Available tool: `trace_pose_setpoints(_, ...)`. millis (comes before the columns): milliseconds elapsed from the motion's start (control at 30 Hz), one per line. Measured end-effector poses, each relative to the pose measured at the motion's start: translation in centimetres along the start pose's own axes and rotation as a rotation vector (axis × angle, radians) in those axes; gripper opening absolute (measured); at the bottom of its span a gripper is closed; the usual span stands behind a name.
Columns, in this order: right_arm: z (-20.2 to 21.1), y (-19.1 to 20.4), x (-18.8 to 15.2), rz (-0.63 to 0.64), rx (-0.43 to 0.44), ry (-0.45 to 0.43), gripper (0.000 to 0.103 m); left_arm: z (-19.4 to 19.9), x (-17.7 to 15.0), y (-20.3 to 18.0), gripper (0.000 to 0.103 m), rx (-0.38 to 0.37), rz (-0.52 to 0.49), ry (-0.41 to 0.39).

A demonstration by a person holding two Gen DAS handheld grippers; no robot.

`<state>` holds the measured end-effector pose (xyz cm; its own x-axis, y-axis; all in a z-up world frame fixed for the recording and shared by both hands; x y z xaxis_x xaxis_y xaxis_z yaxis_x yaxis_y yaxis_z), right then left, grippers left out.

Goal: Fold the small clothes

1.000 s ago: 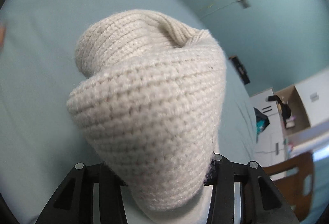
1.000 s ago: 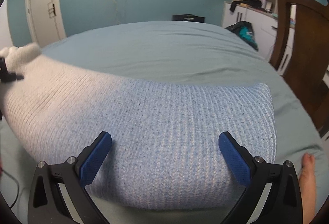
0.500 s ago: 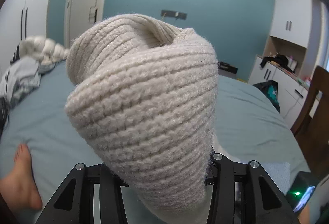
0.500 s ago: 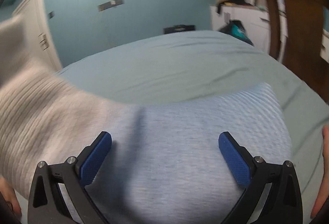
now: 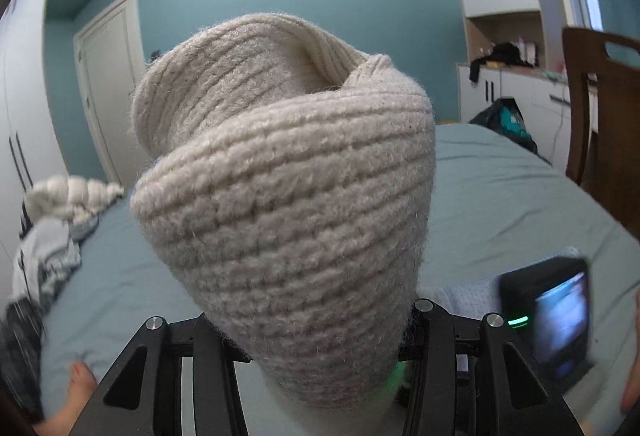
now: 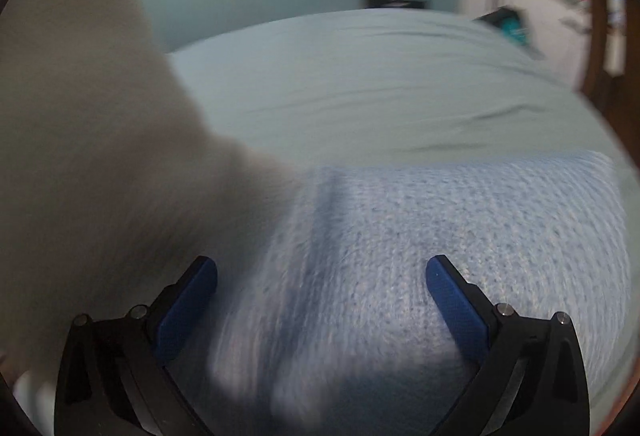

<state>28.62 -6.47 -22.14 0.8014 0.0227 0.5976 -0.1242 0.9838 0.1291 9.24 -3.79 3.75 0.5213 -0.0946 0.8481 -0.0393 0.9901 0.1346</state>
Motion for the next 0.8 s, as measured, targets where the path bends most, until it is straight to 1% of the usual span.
trace_pose_setpoints(33,0.6,-1.3,0.3,-0.004,0.076,0.027,0.102,-0.1,0.4,-0.3,0.045,0.002,-0.009,0.005)
trace_pose_setpoints(100,1.1,-4.4,2.2,-0.05,0.217,0.151,0.102,-0.1,1.4,-1.5,0.045,0.011,-0.038,0.019)
trace_pose_setpoints(133,1.5,-6.8,3.5,-0.115,0.274,0.239,0.102,-0.2,1.6,-2.1,0.045,0.011,-0.045,0.026)
trace_pose_setpoints(167,2.0,-8.8,4.5,-0.178,0.287,0.293,0.102,-0.4,1.3,-2.5,0.045,0.014,-0.057,0.034)
trace_pose_setpoints(200,2.8,-11.2,5.6,-0.245,0.263,0.328,0.102,-0.6,1.5,-3.5,0.045,0.021,-0.08,0.044)
trace_pose_setpoints(233,4.1,-13.8,6.8,-0.308,0.211,0.334,0.102,-0.5,1.6,-4.5,0.045,0.025,-0.098,0.05)
trace_pose_setpoints(267,6.1,-16.9,8.1,-0.367,0.14,0.305,0.102,-0.6,1.3,-5.7,0.045,0.035,-0.13,0.056)
trace_pose_setpoints(300,7.9,-18.9,9.0,-0.396,0.091,0.269,0.102,-0.7,1.0,-7.2,0.046,0.049,-0.176,0.062)
trace_pose_setpoints(333,10.5,-21.2,10.2,-0.403,0.023,0.214,0.102,-0.8,0.7,-8.7,0.046,0.06,-0.217,0.066)
trace_pose_setpoints(367,12.3,-22.1,10.8,-0.381,-0.012,0.176,0.102,-1.0,0.5,-10.0,0.046,0.069,-0.256,0.071)
trace_pose_setpoints(400,14.2,-22.8,11.5,-0.339,-0.042,0.136,0.102,-1.3,-0.2,-11.8,0.046,0.084,-0.32,0.082)
trace_pose_setpoints(467,16.6,-22.7,12.3,-0.277,-0.052,0.106,0.102,-1.9,-1.5,-14.8,0.046,0.096,-0.426,0.1)
trace_pose_setpoints(500,17.3,-22.3,12.6,-0.256,-0.029,0.104,0.102,-2.5,-1.8,-16.5,0.046,0.096,-0.475,0.107)
trace_pose_setpoints(533,18.1,-21.7,12.9,-0.228,0.016,0.106,0.102,-2.9,-2.9,-18.4,0.046,0.093,-0.548,0.116)
trace_pose_setpoints(567,18.2,-20.9,13.1,-0.2,0.041,0.109,0.102,-3.1,-3.7,-19.8,0.046,0.095,-0.604,0.121)
trace_pose_setpoints(600,18.5,-20.0,13.0,-0.166,0.055,0.11,0.102,-3.1,-4.4,-20.8,0.047,0.102,-0.648,0.118)
trace_pose_setpoints(633,18.6,-18.8,13.1,-0.109,0.054,0.12,0.102,-3.1,-5.6,-22.4,0.047,0.117,-0.728,0.106)
trace_pose_setpoints(667,18.4,-17.8,12.7,-0.061,0.044,0.139,0.102,-3.0,-6.3,-23.5,0.048,0.129,-0.775,0.088)
trace_pose_setpoints(700,17.7,-16.5,12.2,0.016,0.027,0.175,0.102,-2.7,-7.2,-24.6,0.048,0.142,-0.821,0.057)
trace_pose_setpoints(733,16.8,-15.4,11.4,0.094,0.004,0.222,0.102,-2.3,-7.8,-25.3,0.048,0.145,-0.839,0.031)
trace_pose_setpoints(767,15.5,-14.9,11.5,0.148,-0.018,0.257,0.102,-2.1,-8.2,-25.7,0.048,0.143,-0.844,0.019)
trace_pose_setpoints(800,14.9,-14.1,10.5,0.191,-0.038,0.286,0.102,-1.8,-8.6,-26.1,0.048,0.143,-0.853,0.012)
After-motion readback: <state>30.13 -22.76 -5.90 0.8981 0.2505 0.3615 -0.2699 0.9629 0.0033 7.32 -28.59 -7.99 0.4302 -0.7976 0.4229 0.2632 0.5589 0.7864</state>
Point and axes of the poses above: each gripper's, at about its wrist camera, not at the fingertips, and z roughly against the way its jaws point, y to its left, x to its top, the point moved 2 cm from there along -z, roughly the way its jaws point, and after that the axes turned 3 degrees about -x, right-handed, at the moved point
